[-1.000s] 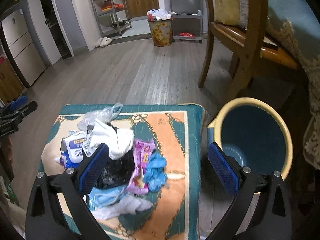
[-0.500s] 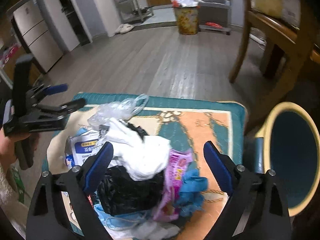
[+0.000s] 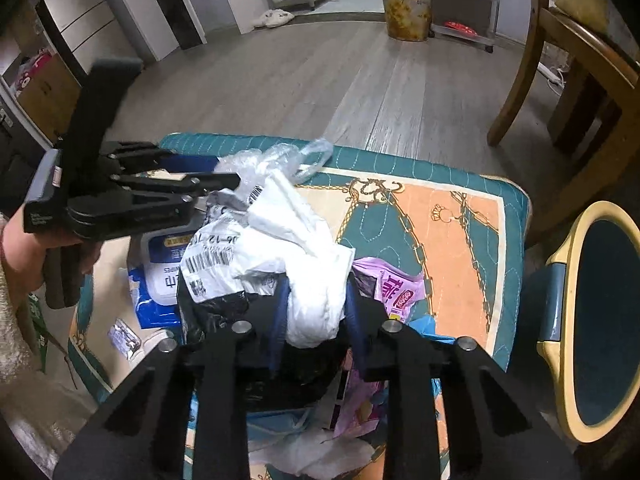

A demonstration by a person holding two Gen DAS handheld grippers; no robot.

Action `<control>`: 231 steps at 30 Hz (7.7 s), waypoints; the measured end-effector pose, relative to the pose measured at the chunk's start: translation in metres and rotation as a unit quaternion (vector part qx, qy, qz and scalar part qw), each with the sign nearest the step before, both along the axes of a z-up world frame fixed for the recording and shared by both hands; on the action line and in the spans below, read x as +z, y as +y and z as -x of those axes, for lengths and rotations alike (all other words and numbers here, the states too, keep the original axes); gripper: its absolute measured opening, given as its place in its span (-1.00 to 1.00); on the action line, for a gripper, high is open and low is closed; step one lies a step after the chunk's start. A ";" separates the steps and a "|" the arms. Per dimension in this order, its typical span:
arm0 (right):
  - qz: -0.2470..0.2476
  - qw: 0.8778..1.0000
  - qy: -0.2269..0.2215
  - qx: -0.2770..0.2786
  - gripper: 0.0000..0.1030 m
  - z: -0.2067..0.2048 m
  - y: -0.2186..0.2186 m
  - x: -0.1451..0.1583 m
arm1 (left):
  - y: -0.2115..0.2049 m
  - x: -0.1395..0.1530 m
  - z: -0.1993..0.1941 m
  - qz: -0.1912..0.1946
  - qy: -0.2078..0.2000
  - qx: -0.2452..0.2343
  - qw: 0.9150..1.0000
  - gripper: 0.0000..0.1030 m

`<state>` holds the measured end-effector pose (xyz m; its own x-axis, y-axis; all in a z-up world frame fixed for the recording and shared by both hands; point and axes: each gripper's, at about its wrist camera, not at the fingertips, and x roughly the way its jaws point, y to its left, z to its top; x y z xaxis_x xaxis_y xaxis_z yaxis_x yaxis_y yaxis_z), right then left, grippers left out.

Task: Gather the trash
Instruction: 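Grasp the clear plastic bag with the left gripper while the right grasps the white bag, then carry both bags over the wastebasket and open both grippers to drop them, then return both tools to the pile and grasp the black bag with the right gripper, then grasp the blue-and-white wipes pack with the left gripper while the right lifts the black bag, then carry the wipes pack and black bag to the wastebasket and release both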

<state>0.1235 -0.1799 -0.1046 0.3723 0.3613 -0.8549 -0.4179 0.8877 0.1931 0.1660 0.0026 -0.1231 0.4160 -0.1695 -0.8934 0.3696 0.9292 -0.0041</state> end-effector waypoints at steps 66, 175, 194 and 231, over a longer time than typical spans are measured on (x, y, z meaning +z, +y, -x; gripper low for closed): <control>-0.029 0.941 -0.034 -0.336 0.26 -0.014 -0.333 0.041 | -0.301 0.058 0.042 0.054 -0.115 -0.162 0.979 0.04; -0.095 0.989 -0.074 -0.091 -0.93 0.017 -0.071 0.098 | -0.028 0.038 0.096 -0.021 -0.007 -0.071 0.997 -0.68; -0.033 0.966 -0.177 -0.185 -0.93 0.030 -0.207 0.174 | -0.111 0.128 0.080 0.042 -0.103 -0.108 0.988 -0.70; 0.035 0.949 -0.064 -0.307 -0.77 0.005 -0.332 0.066 | -0.298 0.079 0.048 0.088 -0.134 -0.153 0.975 -0.22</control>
<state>0.1184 -0.5121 -0.0385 0.5973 -0.0130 -0.8019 0.1655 0.9804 0.1074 0.1176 -0.2955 -0.0438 0.5364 -0.4635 -0.7053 0.6388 0.7691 -0.0195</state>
